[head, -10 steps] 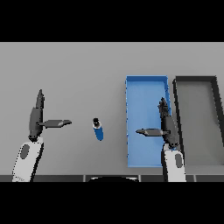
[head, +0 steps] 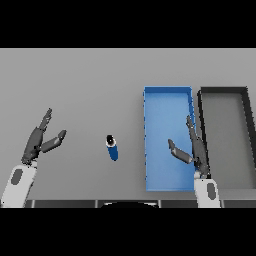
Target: Pick up the blue pipe and place it into the blue bin.
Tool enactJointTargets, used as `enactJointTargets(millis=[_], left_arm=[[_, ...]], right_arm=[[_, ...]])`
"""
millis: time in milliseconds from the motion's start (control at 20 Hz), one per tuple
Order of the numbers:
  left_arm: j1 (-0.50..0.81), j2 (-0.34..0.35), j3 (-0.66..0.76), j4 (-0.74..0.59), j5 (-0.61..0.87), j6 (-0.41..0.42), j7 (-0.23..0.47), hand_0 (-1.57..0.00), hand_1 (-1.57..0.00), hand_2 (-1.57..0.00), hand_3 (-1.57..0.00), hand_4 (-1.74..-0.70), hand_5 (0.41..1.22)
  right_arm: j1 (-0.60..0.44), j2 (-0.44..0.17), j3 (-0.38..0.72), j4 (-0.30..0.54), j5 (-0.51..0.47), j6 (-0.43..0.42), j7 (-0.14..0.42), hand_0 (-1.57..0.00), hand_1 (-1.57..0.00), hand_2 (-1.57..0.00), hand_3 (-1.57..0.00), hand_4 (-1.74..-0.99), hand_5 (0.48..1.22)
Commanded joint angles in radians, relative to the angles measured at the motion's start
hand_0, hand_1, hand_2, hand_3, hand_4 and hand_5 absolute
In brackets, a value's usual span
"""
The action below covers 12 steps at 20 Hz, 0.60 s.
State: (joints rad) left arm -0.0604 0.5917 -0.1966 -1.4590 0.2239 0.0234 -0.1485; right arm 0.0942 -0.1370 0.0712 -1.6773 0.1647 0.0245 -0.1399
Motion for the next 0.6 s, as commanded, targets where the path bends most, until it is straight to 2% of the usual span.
enactJointTargets(millis=[0, 150, 250, 400, 500, 550], left_arm=[[-0.007, 0.004, -0.006, 0.012, -0.004, -0.014, 0.002, 0.0, 0.0, 0.0, 0.0, -0.96, 0.592], [-0.007, 0.004, -0.019, 0.022, 0.011, -0.064, -0.017, 0.0, 0.0, 0.0, 0.0, -0.96, 0.593], [0.026, 0.039, -0.033, -0.021, 0.021, -0.123, -0.058, 0.0, 0.0, 0.0, 0.0, -0.98, 0.584], [0.059, 0.075, -0.081, -0.102, 0.017, -0.182, -0.031, 0.0, 0.0, 0.0, 0.0, -1.03, 0.549], [0.081, 0.067, -0.128, -0.147, 0.0, -0.205, -0.015, 0.0, 0.0, 0.0, 0.0, -1.07, 0.522], [0.084, 0.055, -0.158, -0.165, -0.003, -0.218, 0.016, 0.0, 0.0, 0.0, 0.0, -1.1, 0.51]], right_arm=[[0.003, -0.007, 0.004, -0.005, 0.009, 0.002, 0.021, 0.0, 0.0, 0.0, 0.0, -1.193, 0.622], [0.001, -0.011, 0.011, -0.02, 0.014, 0.006, 0.033, 0.0, 0.0, 0.0, 0.0, -1.203, 0.625], [-0.001, -0.007, 0.017, -0.026, 0.017, 0.005, 0.045, 0.0, 0.0, 0.0, 0.0, -1.192, 0.621], [0.002, -0.012, 0.017, -0.009, 0.02, 0.009, 0.028, 0.0, 0.0, 0.0, 0.0, -1.179, 0.616], [0.011, -0.017, 0.017, -0.025, 0.018, 0.014, 0.021, 0.0, 0.0, 0.0, 0.0, -1.174, 0.616], [0.002, -0.015, 0.015, -0.024, 0.013, 0.014, 0.038, 0.0, 0.0, 0.0, 0.0, -1.173, 0.616]])
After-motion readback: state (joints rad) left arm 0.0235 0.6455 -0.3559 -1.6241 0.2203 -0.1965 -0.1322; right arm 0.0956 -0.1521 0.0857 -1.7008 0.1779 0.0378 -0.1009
